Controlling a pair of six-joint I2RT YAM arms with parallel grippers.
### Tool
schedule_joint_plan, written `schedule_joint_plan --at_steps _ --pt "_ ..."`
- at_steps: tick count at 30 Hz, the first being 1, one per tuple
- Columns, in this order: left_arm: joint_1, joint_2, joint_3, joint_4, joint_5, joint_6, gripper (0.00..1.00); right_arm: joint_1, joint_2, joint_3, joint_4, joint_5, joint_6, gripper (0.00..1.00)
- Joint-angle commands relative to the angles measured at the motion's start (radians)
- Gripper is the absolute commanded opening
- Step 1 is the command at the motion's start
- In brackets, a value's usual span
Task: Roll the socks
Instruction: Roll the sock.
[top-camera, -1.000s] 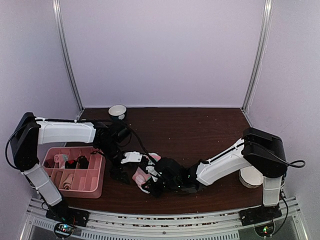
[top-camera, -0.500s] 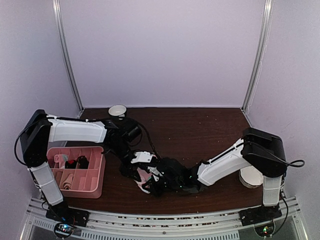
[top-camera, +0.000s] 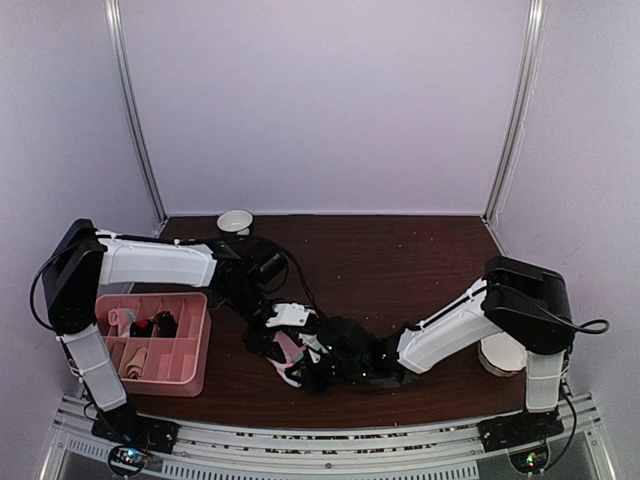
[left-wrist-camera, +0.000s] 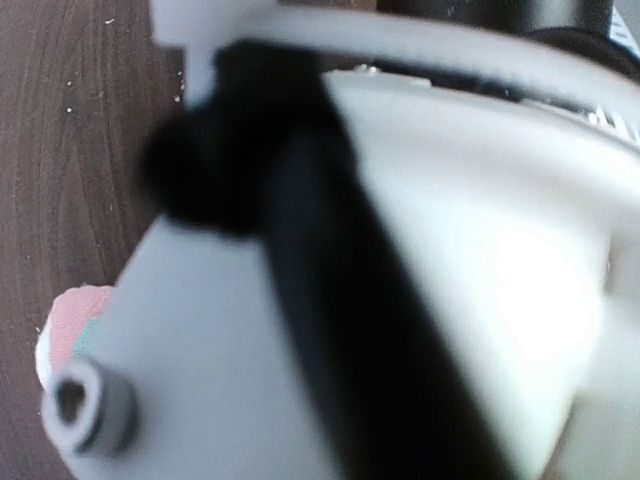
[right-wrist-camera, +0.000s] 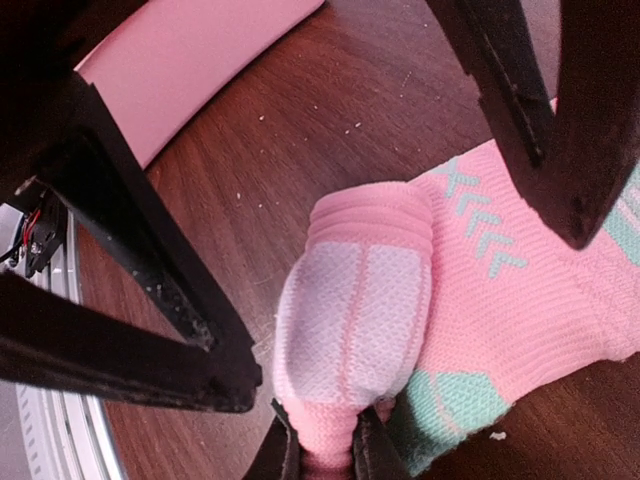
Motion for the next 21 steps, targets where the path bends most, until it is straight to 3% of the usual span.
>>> schedule_joint_plan --at_steps 1,5,10,21 --pt "0.031 0.029 -0.085 -0.073 -0.174 0.006 0.69 -0.002 0.101 -0.154 -0.466 0.070 -0.034 0.00" --pt "0.110 -0.063 -0.092 -0.064 -0.011 -0.001 0.70 -0.002 0.098 -0.164 -0.460 0.069 -0.034 0.00" --pt "0.125 -0.105 -0.100 -0.042 0.115 -0.010 0.79 -0.002 0.099 -0.162 -0.463 0.067 -0.043 0.00" --pt "0.090 0.000 -0.042 -0.077 0.017 0.017 0.78 -0.002 0.103 -0.209 -0.368 0.046 0.000 0.00"
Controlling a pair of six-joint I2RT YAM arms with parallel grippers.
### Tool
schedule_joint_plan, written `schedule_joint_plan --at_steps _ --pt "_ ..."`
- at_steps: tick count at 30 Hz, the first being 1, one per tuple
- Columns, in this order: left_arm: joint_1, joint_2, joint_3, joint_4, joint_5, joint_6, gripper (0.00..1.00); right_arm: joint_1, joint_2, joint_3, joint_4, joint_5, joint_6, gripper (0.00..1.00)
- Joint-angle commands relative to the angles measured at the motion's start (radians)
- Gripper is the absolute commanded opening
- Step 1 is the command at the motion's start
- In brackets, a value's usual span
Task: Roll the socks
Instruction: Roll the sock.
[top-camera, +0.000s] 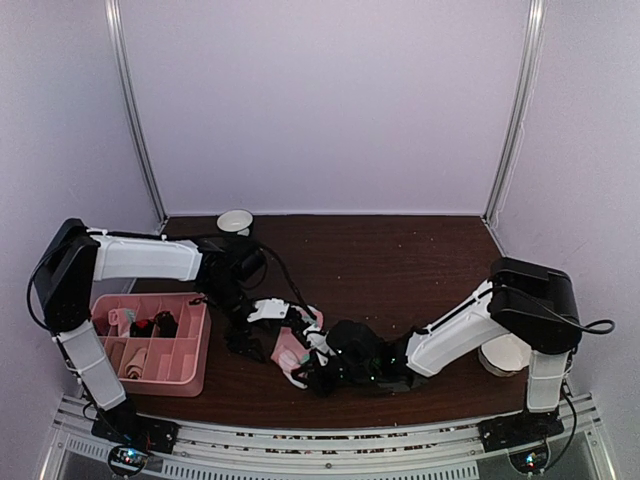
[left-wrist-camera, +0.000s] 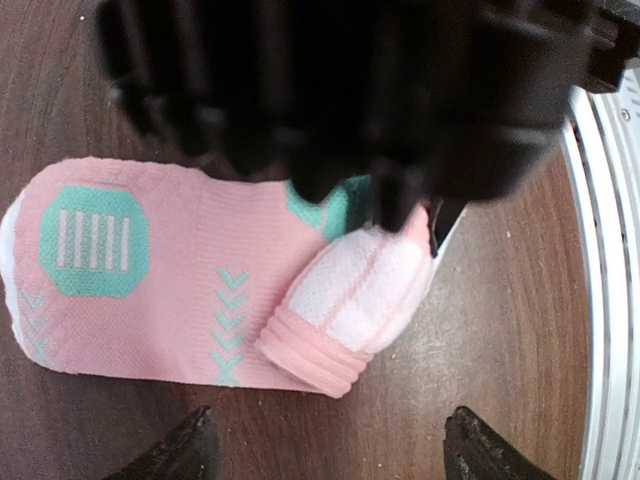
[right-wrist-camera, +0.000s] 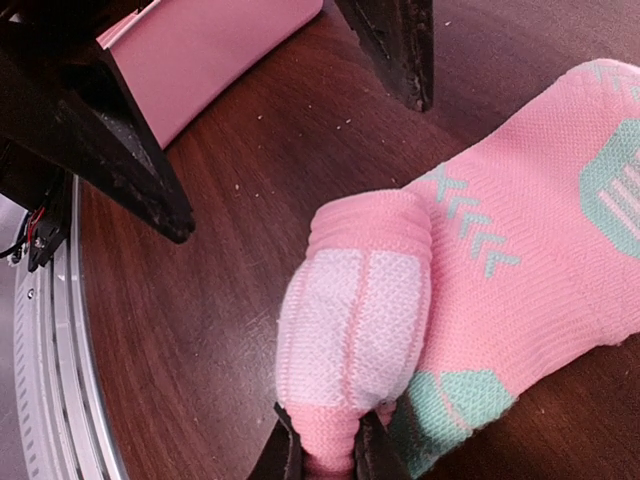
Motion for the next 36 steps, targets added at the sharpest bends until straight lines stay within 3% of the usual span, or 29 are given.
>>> schedule_joint_plan --at_steps 1,6,13,20,26,30,36 --pt "-0.036 0.053 0.023 -0.021 -0.074 0.014 0.78 -0.001 0.130 -0.139 -0.419 0.024 0.010 0.00" --pt "-0.087 0.087 0.043 -0.015 -0.135 0.013 0.75 -0.003 0.114 -0.171 -0.367 0.022 0.021 0.00" --pt "-0.114 0.087 0.068 -0.020 -0.106 0.000 0.73 -0.002 0.102 -0.290 -0.161 -0.012 0.088 0.00" --pt "-0.094 0.071 0.144 -0.004 0.061 -0.078 0.73 -0.002 0.085 -0.413 -0.049 0.000 0.210 0.00" --pt "-0.103 0.082 0.121 -0.012 0.130 -0.057 0.74 0.009 0.059 -0.569 0.176 -0.014 0.314 0.00" --pt "-0.110 0.091 0.125 0.026 0.221 -0.088 0.74 0.019 0.066 -0.559 0.165 -0.011 0.305 0.00" --pt "-0.155 0.153 0.137 0.085 0.220 -0.073 0.74 0.019 0.059 -0.542 0.110 -0.012 0.296 0.00"
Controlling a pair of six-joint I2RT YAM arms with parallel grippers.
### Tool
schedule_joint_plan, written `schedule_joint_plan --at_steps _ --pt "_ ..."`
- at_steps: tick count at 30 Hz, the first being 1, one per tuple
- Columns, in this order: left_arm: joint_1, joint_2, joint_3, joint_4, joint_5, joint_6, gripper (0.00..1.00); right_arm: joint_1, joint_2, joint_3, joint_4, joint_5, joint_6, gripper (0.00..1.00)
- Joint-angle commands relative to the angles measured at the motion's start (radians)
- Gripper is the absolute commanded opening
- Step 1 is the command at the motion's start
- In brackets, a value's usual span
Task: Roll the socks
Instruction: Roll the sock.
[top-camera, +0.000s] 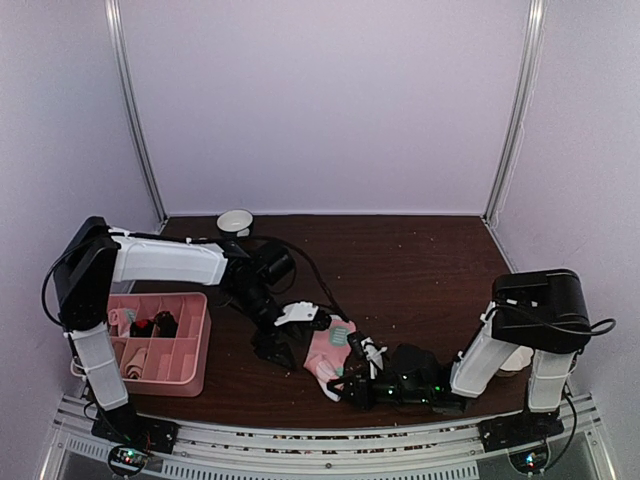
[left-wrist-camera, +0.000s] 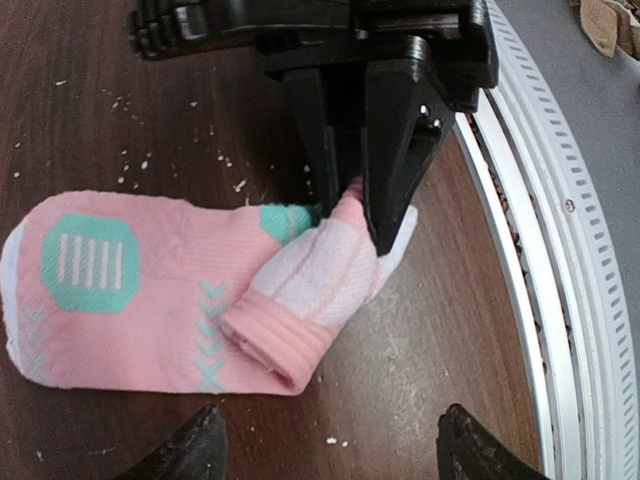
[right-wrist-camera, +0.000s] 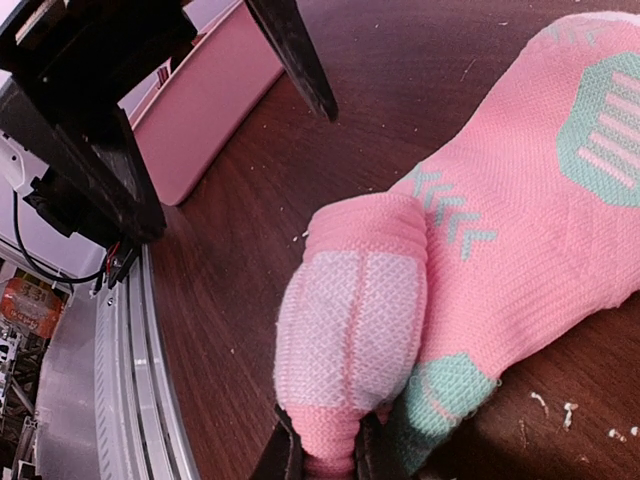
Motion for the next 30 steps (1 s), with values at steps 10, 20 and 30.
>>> schedule_joint_plan --at_steps 10,20,30 --pt "-0.074 0.100 0.019 0.147 0.016 -0.019 0.70 0.010 0.063 -0.043 -0.621 0.000 -0.029 0.00" --pt "-0.057 0.095 0.045 0.203 -0.094 -0.057 0.72 0.013 0.063 -0.034 -0.633 -0.003 -0.038 0.00" --pt "-0.099 0.100 0.008 0.112 -0.001 0.025 0.70 0.014 0.054 -0.016 -0.638 0.006 -0.041 0.00"
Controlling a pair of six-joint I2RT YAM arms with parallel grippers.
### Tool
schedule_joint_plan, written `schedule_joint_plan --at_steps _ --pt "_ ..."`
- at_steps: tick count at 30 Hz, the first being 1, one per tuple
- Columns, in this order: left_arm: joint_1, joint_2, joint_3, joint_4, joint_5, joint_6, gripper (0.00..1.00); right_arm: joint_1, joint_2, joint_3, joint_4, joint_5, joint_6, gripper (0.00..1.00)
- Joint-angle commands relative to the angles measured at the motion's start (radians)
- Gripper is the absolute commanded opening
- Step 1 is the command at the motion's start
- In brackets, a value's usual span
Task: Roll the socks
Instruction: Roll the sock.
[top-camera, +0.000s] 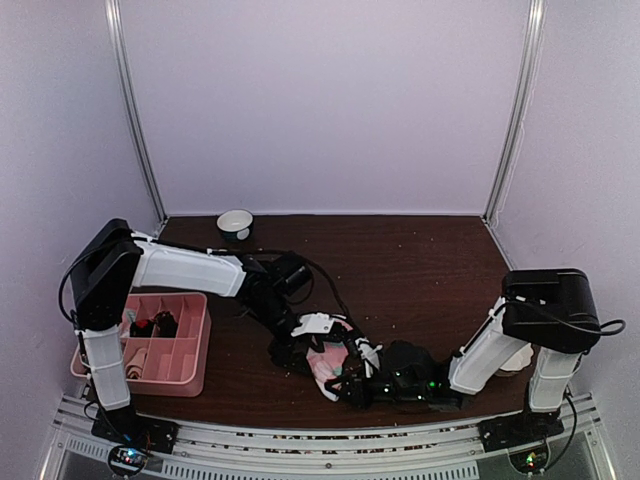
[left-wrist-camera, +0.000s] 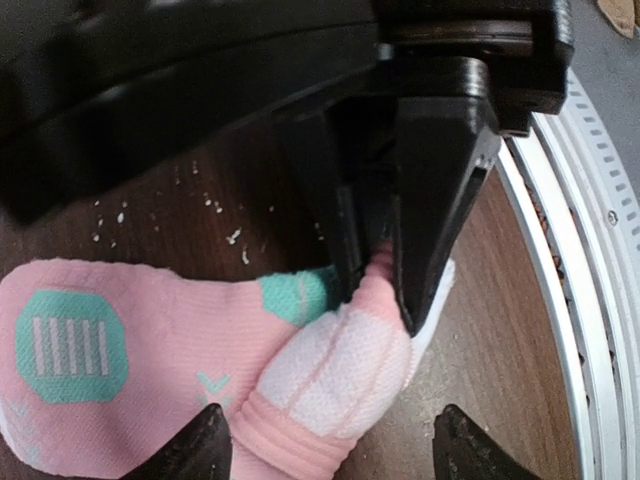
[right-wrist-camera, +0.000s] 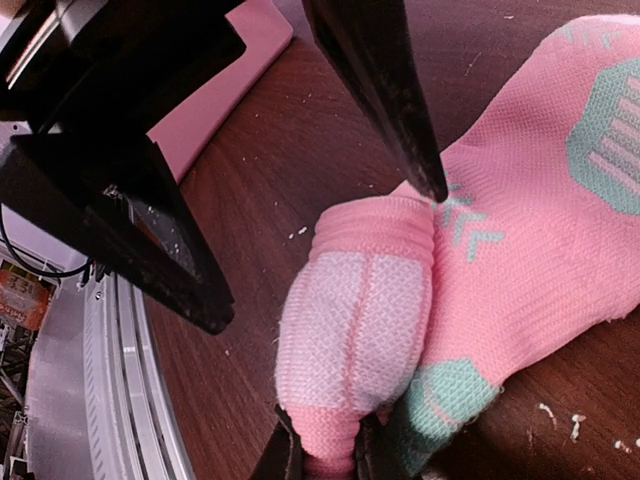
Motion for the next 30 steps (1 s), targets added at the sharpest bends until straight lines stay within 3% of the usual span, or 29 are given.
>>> schedule_joint_plan --at_steps 1,5,15,18,20,22,24,26,28,30 --pt "-0.031 0.013 -0.014 -0.008 0.030 0.036 0.70 0.011 0.099 -0.064 -0.486 0.005 -0.006 0.00" --pt "-0.040 0.024 -0.025 0.017 0.008 0.030 0.64 0.007 0.094 -0.068 -0.477 0.002 0.006 0.00" --pt "-0.073 0.064 -0.056 0.016 -0.070 0.054 0.33 -0.012 0.082 -0.104 -0.407 -0.013 0.063 0.00" --pt "-0.080 0.077 -0.057 0.017 -0.084 0.055 0.18 -0.012 0.067 -0.104 -0.394 -0.013 0.086 0.00" --pt "-0.082 0.087 -0.055 0.014 -0.102 0.061 0.00 -0.018 0.040 -0.117 -0.377 -0.010 0.103 0.00" --pt "-0.082 0.090 -0.059 0.009 -0.110 0.069 0.00 -0.033 -0.007 -0.144 -0.359 0.004 0.123 0.00" --pt "-0.082 0.090 -0.061 0.002 -0.114 0.074 0.00 -0.056 -0.062 -0.164 -0.361 0.012 0.134 0.12" --pt "-0.082 0.087 -0.067 0.002 -0.112 0.075 0.00 -0.075 -0.123 -0.174 -0.396 0.037 0.139 0.16" --pt "-0.082 0.087 -0.073 0.002 -0.112 0.077 0.00 -0.088 -0.191 -0.177 -0.453 0.077 0.139 0.19" --pt "-0.082 0.085 -0.079 0.000 -0.113 0.080 0.00 -0.093 -0.264 -0.165 -0.577 0.146 0.137 0.29"
